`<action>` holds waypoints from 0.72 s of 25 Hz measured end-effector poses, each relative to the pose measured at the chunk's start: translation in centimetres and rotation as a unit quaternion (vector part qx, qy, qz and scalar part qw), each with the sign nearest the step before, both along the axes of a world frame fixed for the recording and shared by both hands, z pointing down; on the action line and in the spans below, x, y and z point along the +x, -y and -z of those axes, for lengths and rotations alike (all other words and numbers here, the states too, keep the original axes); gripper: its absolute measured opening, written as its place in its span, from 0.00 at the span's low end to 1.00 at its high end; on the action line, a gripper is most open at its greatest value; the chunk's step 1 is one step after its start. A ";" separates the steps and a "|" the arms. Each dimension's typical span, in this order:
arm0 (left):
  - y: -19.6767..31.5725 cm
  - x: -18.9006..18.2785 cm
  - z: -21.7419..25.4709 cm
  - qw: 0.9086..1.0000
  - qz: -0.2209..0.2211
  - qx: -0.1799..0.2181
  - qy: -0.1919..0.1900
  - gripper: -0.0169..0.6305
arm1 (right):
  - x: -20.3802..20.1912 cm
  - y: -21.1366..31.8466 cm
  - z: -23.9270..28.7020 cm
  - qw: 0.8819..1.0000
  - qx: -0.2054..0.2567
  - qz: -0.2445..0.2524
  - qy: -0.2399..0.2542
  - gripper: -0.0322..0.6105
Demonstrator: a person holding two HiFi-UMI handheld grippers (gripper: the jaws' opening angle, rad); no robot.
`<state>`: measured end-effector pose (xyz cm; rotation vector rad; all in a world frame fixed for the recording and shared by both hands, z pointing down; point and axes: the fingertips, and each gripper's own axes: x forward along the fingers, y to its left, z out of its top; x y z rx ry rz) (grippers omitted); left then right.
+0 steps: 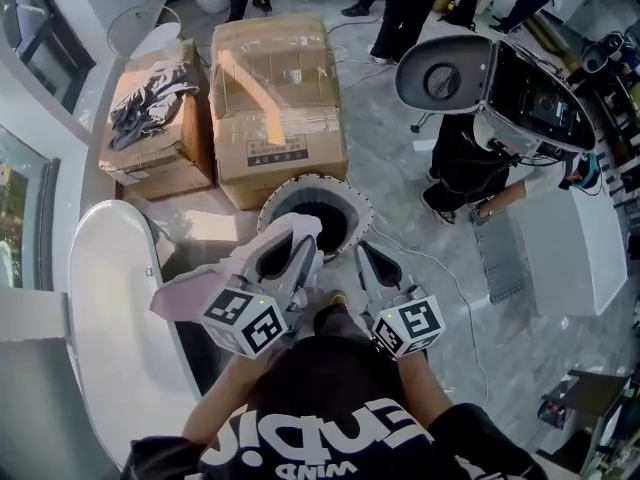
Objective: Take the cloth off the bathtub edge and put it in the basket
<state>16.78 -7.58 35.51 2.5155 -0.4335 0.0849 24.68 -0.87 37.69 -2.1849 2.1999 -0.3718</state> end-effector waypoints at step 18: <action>-2.7 5.5 0.4 0.998 -0.063 -0.009 -0.016 0.16 | 4.8 -3.7 -0.1 0.999 0.001 -0.052 -0.001 0.06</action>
